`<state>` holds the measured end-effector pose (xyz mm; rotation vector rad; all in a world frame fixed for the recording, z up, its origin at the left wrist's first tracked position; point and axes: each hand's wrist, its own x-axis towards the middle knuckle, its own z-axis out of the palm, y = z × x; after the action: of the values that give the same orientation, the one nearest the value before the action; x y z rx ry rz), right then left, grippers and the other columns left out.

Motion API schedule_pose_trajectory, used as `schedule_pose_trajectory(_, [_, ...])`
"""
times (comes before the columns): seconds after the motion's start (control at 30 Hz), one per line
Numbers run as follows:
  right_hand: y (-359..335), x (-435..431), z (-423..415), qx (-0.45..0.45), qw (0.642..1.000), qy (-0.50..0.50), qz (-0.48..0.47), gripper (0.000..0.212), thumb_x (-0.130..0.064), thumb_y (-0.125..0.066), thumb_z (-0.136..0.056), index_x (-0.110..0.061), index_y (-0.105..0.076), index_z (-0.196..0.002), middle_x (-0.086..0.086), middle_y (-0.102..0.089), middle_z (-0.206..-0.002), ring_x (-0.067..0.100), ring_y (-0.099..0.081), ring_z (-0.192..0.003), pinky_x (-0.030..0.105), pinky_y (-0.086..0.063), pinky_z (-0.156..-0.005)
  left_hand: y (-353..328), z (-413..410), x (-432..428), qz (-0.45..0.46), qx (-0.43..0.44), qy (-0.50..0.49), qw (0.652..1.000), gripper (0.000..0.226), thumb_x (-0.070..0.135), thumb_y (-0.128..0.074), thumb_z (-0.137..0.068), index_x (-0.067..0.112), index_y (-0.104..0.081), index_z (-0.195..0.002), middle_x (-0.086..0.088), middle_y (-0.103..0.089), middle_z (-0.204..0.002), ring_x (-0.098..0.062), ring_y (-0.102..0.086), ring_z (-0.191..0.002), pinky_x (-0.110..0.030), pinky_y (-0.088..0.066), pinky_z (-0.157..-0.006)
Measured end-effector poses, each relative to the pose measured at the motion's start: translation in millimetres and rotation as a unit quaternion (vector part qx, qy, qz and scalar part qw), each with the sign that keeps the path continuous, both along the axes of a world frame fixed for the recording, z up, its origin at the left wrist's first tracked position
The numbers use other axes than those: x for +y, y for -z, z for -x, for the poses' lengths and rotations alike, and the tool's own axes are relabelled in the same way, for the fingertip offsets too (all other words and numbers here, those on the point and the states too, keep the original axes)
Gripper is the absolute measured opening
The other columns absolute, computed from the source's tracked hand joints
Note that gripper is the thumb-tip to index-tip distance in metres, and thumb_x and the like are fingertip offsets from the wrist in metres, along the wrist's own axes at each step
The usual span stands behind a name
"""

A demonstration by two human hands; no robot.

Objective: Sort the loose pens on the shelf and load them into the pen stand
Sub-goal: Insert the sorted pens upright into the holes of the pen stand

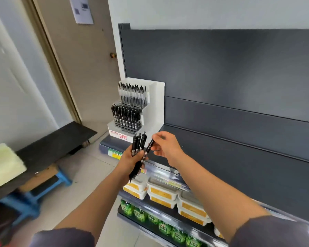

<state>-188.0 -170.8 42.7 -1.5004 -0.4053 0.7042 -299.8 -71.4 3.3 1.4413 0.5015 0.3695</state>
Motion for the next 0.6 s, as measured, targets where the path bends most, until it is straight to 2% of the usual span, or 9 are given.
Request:
schedule_pose_trajectory(0.07, [0.5,25.6,4.4,-0.008,1.000,-0.004,0.011,0.011,-0.016,-0.056,-0.095,-0.016,-0.056,-0.084,0.004,-0.057,-0.075,0.009,-0.056,-0.050,0.017,-0.046,-0.044,2.4,6.2,24.6,-0.002,0.002,-0.030,1.000,0.009,0.010,-0.048,-0.096,0.004,-0.048,-0.103,-0.012,-0.060,-0.079,-0.021,-0.057,-0.057,-0.025,-0.045,-0.046])
schedule_pose_trajectory(0.17, [-0.8,60.5,1.8,-0.033,0.999,-0.007,0.017,0.011,-0.014,-0.056,-0.095,-0.014,-0.060,-0.085,0.008,-0.059,-0.080,0.008,-0.057,-0.049,0.018,-0.047,-0.045,6.3,10.3,61.5,-0.002,0.008,-0.095,0.995,0.007,0.011,-0.048,-0.097,0.005,-0.051,-0.095,-0.010,-0.057,-0.075,-0.019,-0.058,-0.063,-0.020,-0.049,-0.049])
schedule_pose_trajectory(0.3, [-2.1,108.8,-10.6,-0.110,0.994,0.004,0.023,0.013,-0.013,-0.054,-0.095,-0.016,-0.059,-0.083,0.003,-0.060,-0.075,0.012,-0.059,-0.056,0.021,-0.050,-0.049,13.6,6.8,114.9,-0.007,0.017,-0.167,0.986,0.009,0.012,-0.048,-0.097,0.007,-0.055,-0.093,-0.006,-0.048,-0.066,-0.015,-0.045,-0.055,-0.022,-0.041,-0.046])
schedule_pose_trajectory(0.37, [-1.7,131.9,-20.3,-0.146,0.989,0.014,0.010,0.012,-0.012,-0.055,-0.094,-0.016,-0.059,-0.083,0.001,-0.059,-0.074,0.011,-0.057,-0.055,0.020,-0.051,-0.049,14.6,-1.1,138.1,-0.002,0.007,-0.180,0.984,0.012,0.011,-0.047,-0.097,0.011,-0.051,-0.085,-0.006,-0.049,-0.065,-0.015,-0.044,-0.052,-0.026,-0.038,-0.047])
schedule_pose_trajectory(0.5, [0.2,176.5,-43.6,-0.222,0.975,0.027,0.007,0.015,-0.011,-0.055,-0.094,-0.019,-0.060,-0.081,0.000,-0.062,-0.074,0.007,-0.059,-0.058,0.020,-0.056,-0.055,12.5,-24.8,179.3,-0.014,-0.010,-0.182,0.983,0.006,0.014,-0.050,-0.096,0.013,-0.048,-0.090,-0.003,-0.049,-0.064,-0.013,-0.044,-0.047,-0.025,-0.038,-0.041])
schedule_pose_trajectory(0.6, [-0.3,211.6,-62.7,-0.305,0.952,0.021,0.021,0.009,-0.016,-0.055,-0.094,-0.017,-0.063,-0.089,0.001,-0.065,-0.080,0.014,-0.064,-0.069,0.033,-0.058,-0.065,7.2,-46.1,211.1,-0.016,-0.005,-0.178,0.984,0.006,0.017,-0.051,-0.096,0.014,-0.047,-0.094,-0.002,-0.047,-0.057,-0.013,-0.044,-0.044,-0.025,-0.038,-0.040])
